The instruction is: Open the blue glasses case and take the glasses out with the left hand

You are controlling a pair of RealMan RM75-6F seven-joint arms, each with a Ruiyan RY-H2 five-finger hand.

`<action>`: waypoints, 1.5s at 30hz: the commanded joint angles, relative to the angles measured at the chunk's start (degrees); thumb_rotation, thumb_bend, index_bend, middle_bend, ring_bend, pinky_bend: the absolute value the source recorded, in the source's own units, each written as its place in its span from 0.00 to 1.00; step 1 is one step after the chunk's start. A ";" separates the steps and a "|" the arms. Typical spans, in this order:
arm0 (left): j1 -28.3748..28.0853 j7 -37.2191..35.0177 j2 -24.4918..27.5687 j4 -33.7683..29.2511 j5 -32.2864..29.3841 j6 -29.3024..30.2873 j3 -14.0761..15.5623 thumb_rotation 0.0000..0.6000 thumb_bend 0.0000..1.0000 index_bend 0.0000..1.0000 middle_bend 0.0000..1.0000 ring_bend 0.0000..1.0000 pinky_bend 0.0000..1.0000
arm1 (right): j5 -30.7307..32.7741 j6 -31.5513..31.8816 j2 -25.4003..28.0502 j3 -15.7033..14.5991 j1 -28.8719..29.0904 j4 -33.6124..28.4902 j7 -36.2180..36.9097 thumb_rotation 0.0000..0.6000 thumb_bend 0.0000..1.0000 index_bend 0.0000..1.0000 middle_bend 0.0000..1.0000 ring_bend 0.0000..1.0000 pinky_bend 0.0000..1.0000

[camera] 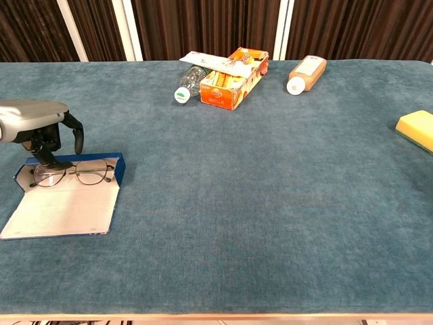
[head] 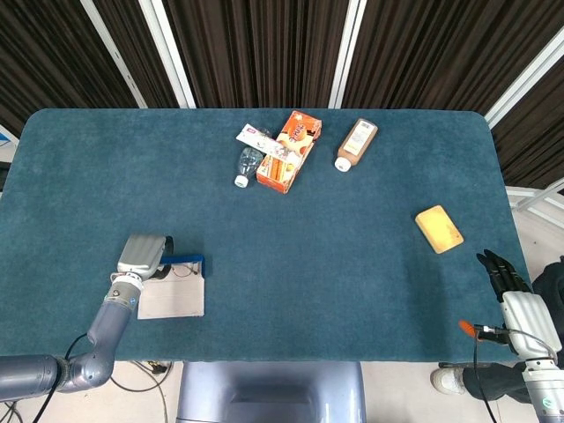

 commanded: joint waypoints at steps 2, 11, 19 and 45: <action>0.14 0.13 -0.13 0.14 -0.08 -0.28 -0.06 1.00 0.33 0.49 1.00 0.94 1.00 | -0.03 0.04 0.00 -0.01 -0.02 0.00 0.00 1.00 0.13 0.00 0.00 0.00 0.19; 0.57 0.04 -0.42 0.25 0.32 -0.29 -0.58 1.00 0.37 0.51 1.00 0.94 1.00 | -0.08 0.11 -0.02 -0.02 -0.04 0.04 -0.01 1.00 0.13 0.00 0.00 0.00 0.19; 0.93 -0.33 0.12 0.42 0.64 0.39 -1.72 1.00 0.38 0.52 1.00 0.94 1.00 | -0.07 0.08 0.01 -0.03 -0.04 0.04 0.04 1.00 0.13 0.00 0.00 0.00 0.19; 2.48 1.59 -1.98 12.64 9.20 6.34 -2.19 1.00 0.38 0.55 1.00 0.94 1.00 | 0.13 -0.08 0.00 -0.02 -0.01 0.00 -0.06 1.00 0.14 0.00 0.00 0.00 0.19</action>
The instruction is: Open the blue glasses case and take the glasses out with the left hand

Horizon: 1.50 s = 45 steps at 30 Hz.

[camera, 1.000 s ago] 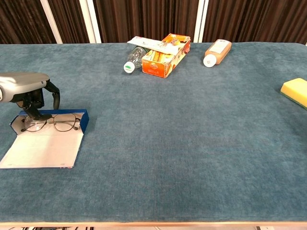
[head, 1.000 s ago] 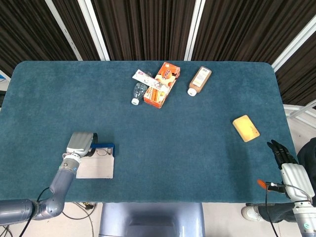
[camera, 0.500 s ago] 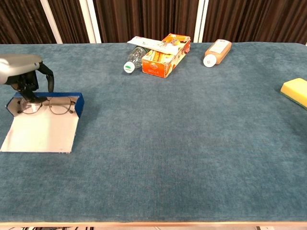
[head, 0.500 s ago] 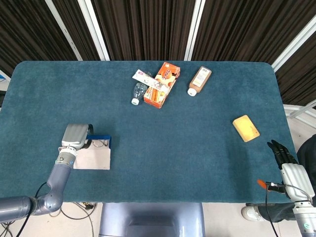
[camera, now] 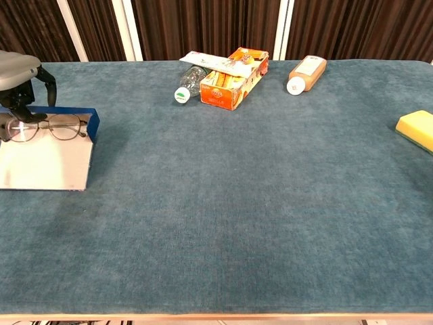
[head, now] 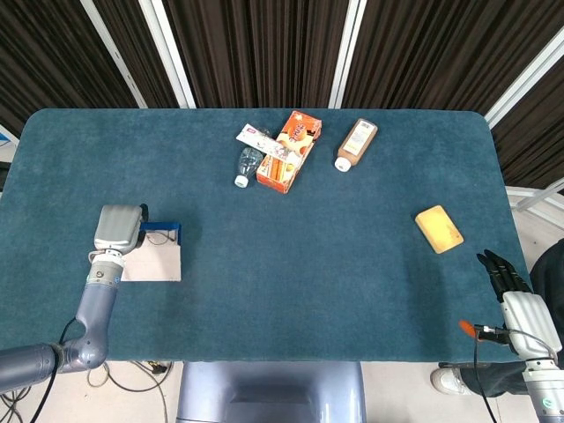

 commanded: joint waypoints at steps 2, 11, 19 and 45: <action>1.12 -0.36 -1.36 2.85 3.47 1.27 1.12 1.00 0.38 0.55 1.00 0.94 1.00 | 0.00 0.05 0.00 0.01 -0.02 -0.04 -0.01 1.00 0.13 0.00 0.00 0.00 0.19; 2.55 -0.49 -2.77 5.21 5.60 1.12 1.40 1.00 0.38 0.55 1.00 0.94 1.00 | -0.01 0.08 0.01 0.01 -0.04 -0.03 -0.09 1.00 0.14 0.00 0.00 0.00 0.19; 3.20 -0.02 -4.07 6.38 3.22 -0.62 -0.06 1.00 0.38 0.55 1.00 0.94 1.00 | -0.02 0.10 0.00 0.00 -0.05 -0.02 -0.12 1.00 0.14 0.00 0.00 0.00 0.19; 6.55 -1.57 -0.85 -1.79 -0.64 0.07 -4.98 1.00 0.22 0.35 1.00 0.94 1.00 | -0.01 0.04 0.04 -0.06 -0.07 -0.12 -0.21 1.00 0.14 0.00 0.00 0.00 0.19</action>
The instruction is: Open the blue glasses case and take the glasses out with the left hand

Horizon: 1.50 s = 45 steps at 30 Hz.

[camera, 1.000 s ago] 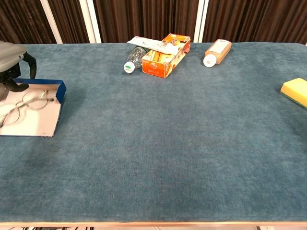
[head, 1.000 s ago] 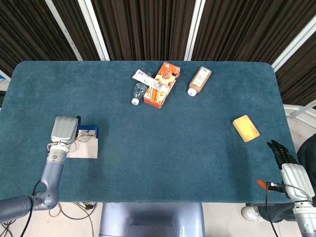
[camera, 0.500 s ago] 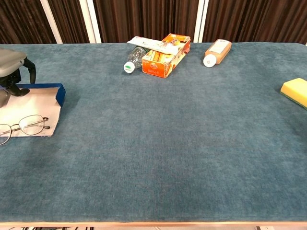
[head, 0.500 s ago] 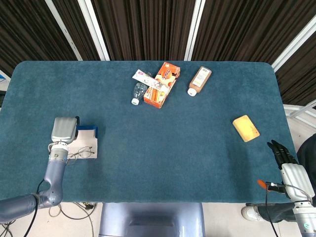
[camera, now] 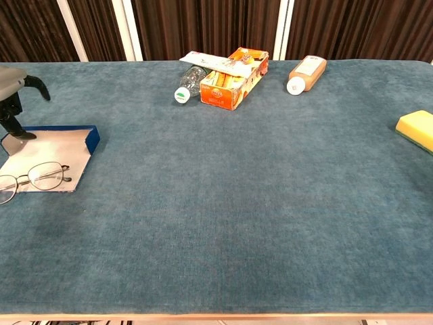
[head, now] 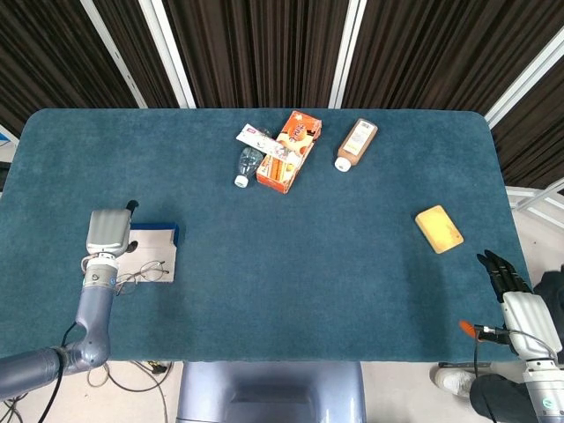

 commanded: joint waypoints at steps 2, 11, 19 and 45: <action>2.50 -2.13 3.95 -8.71 0.19 1.15 0.07 1.00 0.24 0.36 1.00 0.94 1.00 | 0.07 -0.11 -0.02 -0.01 0.04 -0.03 -0.05 1.00 0.14 0.00 0.00 0.00 0.19; 4.15 0.65 10.65 -22.70 -0.27 0.11 3.76 1.00 0.45 0.36 1.00 0.95 1.00 | 0.13 -0.03 0.07 0.05 0.00 -0.09 0.12 1.00 0.14 0.00 0.00 0.00 0.19; 4.68 2.49 12.75 -26.20 -1.88 -1.00 6.69 1.00 0.59 0.35 1.00 0.95 1.00 | -0.12 0.00 0.15 0.00 0.01 -0.05 0.47 1.00 0.14 0.00 0.00 0.00 0.19; 3.71 3.52 12.06 -24.04 -6.12 -1.86 8.17 1.00 0.65 0.26 1.00 0.96 1.00 | -0.19 0.00 0.21 -0.05 -0.01 0.01 0.60 1.00 0.14 0.00 0.00 0.00 0.19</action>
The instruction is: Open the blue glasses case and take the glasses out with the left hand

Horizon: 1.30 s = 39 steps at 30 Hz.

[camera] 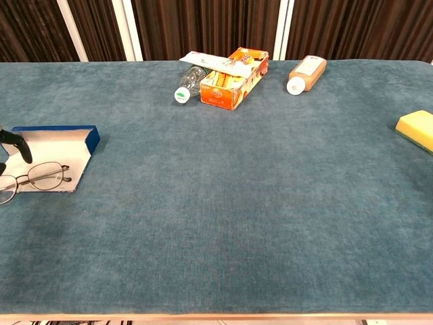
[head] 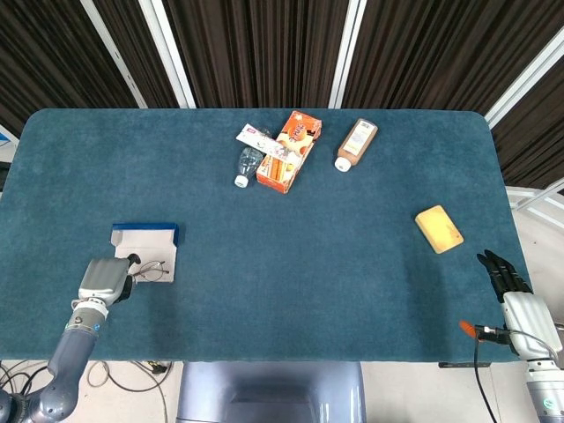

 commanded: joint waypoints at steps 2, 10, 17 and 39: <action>-0.33 0.23 -0.91 1.51 -1.04 -0.08 -0.15 1.00 0.65 0.26 1.00 0.96 1.00 | -0.01 0.03 0.00 0.00 -0.02 -0.01 -0.01 1.00 0.14 0.00 0.00 0.00 0.19; -1.38 0.97 -2.31 3.43 -2.77 -0.62 -0.72 1.00 0.65 0.26 1.00 0.96 1.00 | -0.04 0.03 -0.04 -0.03 -0.01 -0.05 -0.18 1.00 0.14 0.00 0.00 0.00 0.19; -2.50 2.13 -3.91 3.08 -3.46 -0.93 -0.83 1.00 0.65 0.26 1.00 0.96 1.00 | 0.00 0.06 -0.02 -0.01 -0.03 -0.08 -0.14 1.00 0.14 0.00 0.00 0.00 0.19; -3.56 2.55 -5.54 -1.82 -1.39 -0.80 0.77 1.00 0.65 0.26 1.00 0.96 1.00 | -0.05 0.06 0.05 -0.01 -0.03 -0.10 -0.01 1.00 0.14 0.00 0.00 0.00 0.19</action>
